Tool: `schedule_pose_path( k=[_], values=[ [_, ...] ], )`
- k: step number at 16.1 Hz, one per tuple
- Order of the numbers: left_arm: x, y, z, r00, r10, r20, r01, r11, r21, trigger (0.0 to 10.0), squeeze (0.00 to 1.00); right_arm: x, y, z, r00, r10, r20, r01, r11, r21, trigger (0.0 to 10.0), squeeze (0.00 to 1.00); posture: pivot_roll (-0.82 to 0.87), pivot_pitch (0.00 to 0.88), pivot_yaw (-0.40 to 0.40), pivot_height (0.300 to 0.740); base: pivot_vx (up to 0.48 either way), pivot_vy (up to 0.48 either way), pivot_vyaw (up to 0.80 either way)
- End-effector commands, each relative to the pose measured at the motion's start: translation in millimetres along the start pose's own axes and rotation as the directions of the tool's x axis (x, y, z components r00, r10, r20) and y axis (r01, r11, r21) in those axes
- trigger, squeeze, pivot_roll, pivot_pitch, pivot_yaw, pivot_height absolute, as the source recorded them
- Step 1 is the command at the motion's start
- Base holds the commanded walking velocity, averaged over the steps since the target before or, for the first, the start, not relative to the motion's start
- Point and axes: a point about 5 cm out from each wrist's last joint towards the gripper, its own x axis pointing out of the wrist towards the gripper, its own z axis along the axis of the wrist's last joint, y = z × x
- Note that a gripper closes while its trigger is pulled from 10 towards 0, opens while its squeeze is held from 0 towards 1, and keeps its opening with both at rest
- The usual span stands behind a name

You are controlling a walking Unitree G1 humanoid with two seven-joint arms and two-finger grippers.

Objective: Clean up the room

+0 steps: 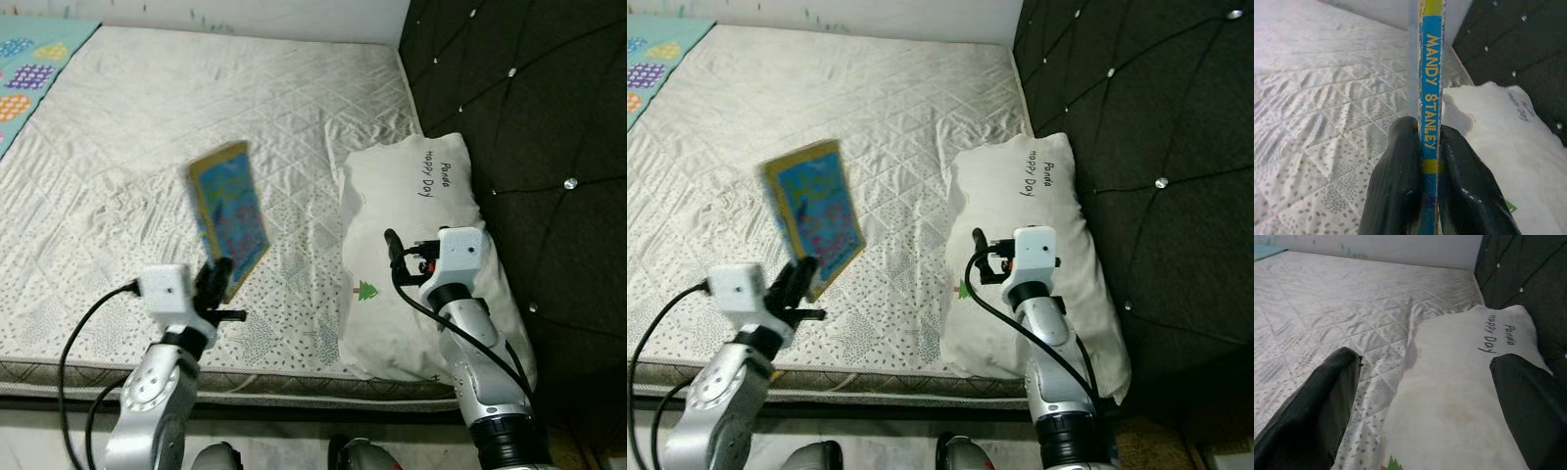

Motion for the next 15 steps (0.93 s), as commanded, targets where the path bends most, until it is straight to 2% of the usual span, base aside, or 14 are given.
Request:
schedule_pose_path(
  k=[1,3,11,15],
  values=[
    [-2.4,0.7,8.2,0.999,0.004,0.040,-0.004,1.000,-0.010,10.0,0.00,-3.0,0.5,-1.7,1.000,0.007,-0.005,-0.007,1.000,0.007,10.0,0.00,0.11,0.195,-0.038,0.740,0.000,0.000,0.00],
    [-5.4,5.7,7.1,0.999,0.036,0.036,-0.035,0.999,-0.024,10.0,0.00,-4.2,1.8,-2.7,1.000,0.018,-0.012,-0.018,1.000,0.007,10.0,0.00,0.11,0.209,-0.043,0.740,0.000,0.000,0.00],
    [-2.4,7.2,8.0,0.998,0.049,0.038,-0.048,0.999,-0.024,10.0,0.00,-4.9,2.2,-2.7,0.999,0.034,-0.017,-0.034,0.999,0.004,10.0,0.00,0.10,0.219,-0.048,0.644,0.000,0.000,0.00],
    [-1.0,7.5,9.2,0.998,0.048,0.042,-0.048,0.999,-0.020,10.0,0.00,-4.5,2.3,-3.4,0.999,0.034,-0.023,-0.035,0.999,-0.001,10.0,0.00,0.10,0.219,-0.049,0.644,0.000,0.000,0.00]
  ],
)
